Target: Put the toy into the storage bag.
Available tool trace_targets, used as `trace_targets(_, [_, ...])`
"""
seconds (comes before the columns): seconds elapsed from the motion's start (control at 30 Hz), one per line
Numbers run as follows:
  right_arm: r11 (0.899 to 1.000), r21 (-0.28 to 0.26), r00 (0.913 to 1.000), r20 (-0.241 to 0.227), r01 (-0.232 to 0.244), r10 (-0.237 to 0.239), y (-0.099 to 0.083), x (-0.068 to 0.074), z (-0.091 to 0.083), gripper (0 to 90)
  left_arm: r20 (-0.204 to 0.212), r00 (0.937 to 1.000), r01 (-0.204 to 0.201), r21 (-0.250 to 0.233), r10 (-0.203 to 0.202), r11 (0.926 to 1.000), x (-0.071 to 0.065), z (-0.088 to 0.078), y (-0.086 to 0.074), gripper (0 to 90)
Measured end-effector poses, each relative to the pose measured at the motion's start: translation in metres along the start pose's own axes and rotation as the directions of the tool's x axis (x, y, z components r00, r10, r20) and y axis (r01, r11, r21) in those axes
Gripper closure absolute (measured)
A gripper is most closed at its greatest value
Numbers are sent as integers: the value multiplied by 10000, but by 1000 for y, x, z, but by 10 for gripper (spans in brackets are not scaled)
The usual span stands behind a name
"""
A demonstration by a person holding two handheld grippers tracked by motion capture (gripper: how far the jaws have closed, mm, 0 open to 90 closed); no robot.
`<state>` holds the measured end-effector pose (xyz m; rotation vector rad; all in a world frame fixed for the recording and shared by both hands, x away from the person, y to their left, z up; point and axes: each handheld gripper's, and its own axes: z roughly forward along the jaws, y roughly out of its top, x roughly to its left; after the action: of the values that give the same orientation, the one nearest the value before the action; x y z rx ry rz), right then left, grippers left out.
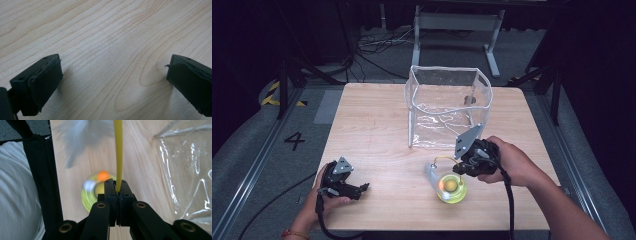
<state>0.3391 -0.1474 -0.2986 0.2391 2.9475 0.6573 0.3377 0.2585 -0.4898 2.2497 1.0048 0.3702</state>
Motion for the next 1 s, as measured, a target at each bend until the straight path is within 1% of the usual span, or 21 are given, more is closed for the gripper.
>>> trace_targets(0.07, [10000, -15, 9999, 55, -99, 99, -6, 0, -7, 883, -2, 10000, 6, -1, -6, 10000, 0, 0, 0, 5])
trace_targets(0.27, [9987, 86, 9976, 471, -508, 503, -29, -5, -25, 883, -1, 10000, 5, 4, -5, 10000, 0, 0, 0, 5])
trace_targets(0.33, [9975, 81, 9956, 631, -695, 689, -37, -8, -31, 883, -2, 10000, 5, 2, -5, 10000, 0, 0, 0, 5])
trace_targets(0.4, [9962, 87, 9939, 692, -862, 854, -45, -11, -36, 883, 0, 10000, 3, 1, -3, 10000, 0, 0, 0, 5])
trace_targets(0.47, [9934, 108, 9901, 840, -1141, 1128, -56, -14, -42, 883, 0, 10000, -2, 7, 2, 10000, 0, 0, 0, 5])
trace_targets(0.53, [9927, 122, 9890, 889, -1201, 1185, -59, -15, -44, 884, 0, 10000, -5, 5, 5, 10000, 0, 0, 0, 5])
trace_targets(0.57, [9890, 32, 9842, 989, -1477, 1467, -69, -19, -52, 883, 1, 10000, 3, -3, -3, 10000, 0, 0, 0, 5])
trace_targets(0.6, [9875, 44, 9823, 1029, -1575, 1562, -72, -20, -54, 883, 5, 10000, -8, 8, 8, 10000, 0, 0, 0, 5])
trace_targets(0.63, [9875, 44, 9823, 1029, -1575, 1562, -72, -20, -54, 883, -1, 10000, -4, 7, 4, 10000, 0, 0, 0, 5])
trace_targets(0.67, [9860, 19, 9799, 1109, -1670, 1658, -76, -23, -58, 884, -1, 10000, 5, 1, -5, 10000, 0, 0, 0, 5])
trace_targets(0.7, [9825, 34, 9760, 1148, -1865, 1849, -82, -26, -64, 883, 2, 10000, -4, 8, 4, 10000, 0, 0, 0, 5])
trace_targets(0.73, [9823, 56, 9754, 1190, -1874, 1854, -84, -27, -66, 883, 1, 10000, 2, -1, -2, 10000, 0, 0, 0, 5])
trace_targets(0.77, [9799, 25, 9720, 1270, -1994, 1975, -86, -29, -69, 883, 0, 10000, 0, 8, 0, 10000, 0, 0, 0, 5])
trace_targets(0.8, [9799, 25, 9720, 1270, -1994, 1975, -86, -29, -69, 883, 0, 10000, 0, 8, 0, 10000, 0, 0, 0, 5])
trace_targets(0.83, [9780, 34, 9697, 1309, -2084, 2061, -88, -31, -72, 883, -3, 10000, -4, 7, 4, 10000, 0, 0, 0, 5])
trace_targets(0.87, [9746, 86, 9645, 1459, -2238, 2202, -91, -35, -77, 883, 0, 10000, -5, 3, 5, 10000, 0, 0, 0, 5])
trace_targets(0.9, [9746, 86, 9645, 1459, -2238, 2202, -91, -35, -77, 883, 0, 10000, 8, -2, -8, 10000, 0, 0, 0, 5])
trace_targets(0.93, [9730, 98, 9625, 1495, -2305, 2265, -92, -37, -80, 883, 1, 10000, -7, 8, 7, 10000, 0, 0, 0, 5])
trace_targets(0.97, [9706, 186, 9594, 1577, -2398, 2340, -93, -40, -83, 883, 1, 10000, -5, 6, 5, 10000, 0, 0, 0, 5])
trace_targets(1.0, [9665, 233, 9539, 1689, -2554, 2480, -94, -45, -86, 883, 6, 10000, -4, 7, 4, 10000, 0, 0, 0, 5])
